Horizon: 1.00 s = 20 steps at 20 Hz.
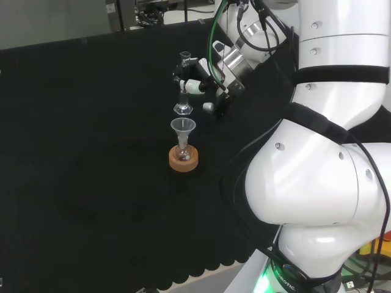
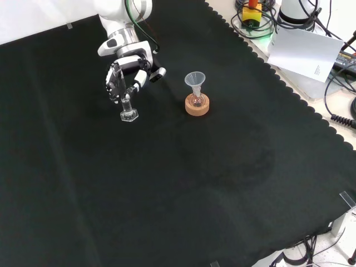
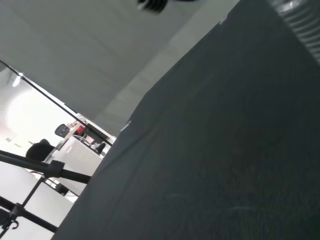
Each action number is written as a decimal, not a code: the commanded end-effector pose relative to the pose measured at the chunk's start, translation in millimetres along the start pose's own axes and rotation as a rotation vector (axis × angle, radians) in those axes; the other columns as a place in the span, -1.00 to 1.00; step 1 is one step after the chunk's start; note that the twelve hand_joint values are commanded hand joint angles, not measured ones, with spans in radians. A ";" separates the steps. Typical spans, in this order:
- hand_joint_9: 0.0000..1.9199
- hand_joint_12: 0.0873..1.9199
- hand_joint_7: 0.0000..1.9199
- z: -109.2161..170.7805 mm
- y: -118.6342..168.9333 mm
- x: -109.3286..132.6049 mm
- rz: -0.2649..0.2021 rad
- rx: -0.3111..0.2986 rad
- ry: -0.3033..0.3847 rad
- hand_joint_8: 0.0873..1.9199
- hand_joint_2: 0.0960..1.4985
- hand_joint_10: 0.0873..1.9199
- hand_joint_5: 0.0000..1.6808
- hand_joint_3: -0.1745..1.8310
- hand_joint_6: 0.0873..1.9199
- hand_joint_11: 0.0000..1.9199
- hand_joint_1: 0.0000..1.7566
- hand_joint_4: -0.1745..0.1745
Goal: Pick up the graduated cylinder.
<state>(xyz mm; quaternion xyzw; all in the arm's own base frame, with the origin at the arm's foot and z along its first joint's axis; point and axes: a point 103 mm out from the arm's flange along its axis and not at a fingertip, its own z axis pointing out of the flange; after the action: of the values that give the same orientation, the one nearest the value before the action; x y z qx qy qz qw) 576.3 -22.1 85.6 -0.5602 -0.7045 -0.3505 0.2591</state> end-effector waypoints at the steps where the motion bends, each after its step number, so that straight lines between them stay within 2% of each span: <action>1: 0.35 -0.22 0.11 -8.0 -0.4 4.6 0.010 0.010 -0.063 -0.55 0.45 -0.93 0.09 -0.72 0.13 0.24 0.30 -1.00; 3: 0.40 -0.26 0.17 -11.2 -0.1 7.9 0.005 0.024 -0.089 -0.64 0.39 -0.98 0.11 -0.66 0.11 0.27 0.30 -1.00; 5: 0.43 -0.28 0.22 -15.6 0.4 11.5 -0.003 0.039 -0.108 -0.70 0.26 -1.00 0.13 -0.49 0.12 0.29 0.31 -1.00; 8: 0.45 -0.28 0.24 -24.2 0.3 18.0 -0.015 0.058 -0.140 -0.74 0.16 -1.00 0.14 -0.36 0.14 0.30 0.31 -1.00; 14: 0.46 -0.28 0.25 -41.4 -10.8 33.6 -0.013 0.084 -0.186 -0.74 0.14 -1.00 0.14 -0.33 0.15 0.30 0.31 -1.00; 20: 0.46 -0.28 0.26 -62.7 -39.8 50.4 0.003 0.117 -0.235 -0.74 0.14 -1.00 0.14 -0.32 0.14 0.30 0.31 -1.00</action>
<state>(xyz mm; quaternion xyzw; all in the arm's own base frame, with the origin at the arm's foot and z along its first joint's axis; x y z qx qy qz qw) 552.7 -36.5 140.2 -0.5726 -0.7433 -0.2722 0.2134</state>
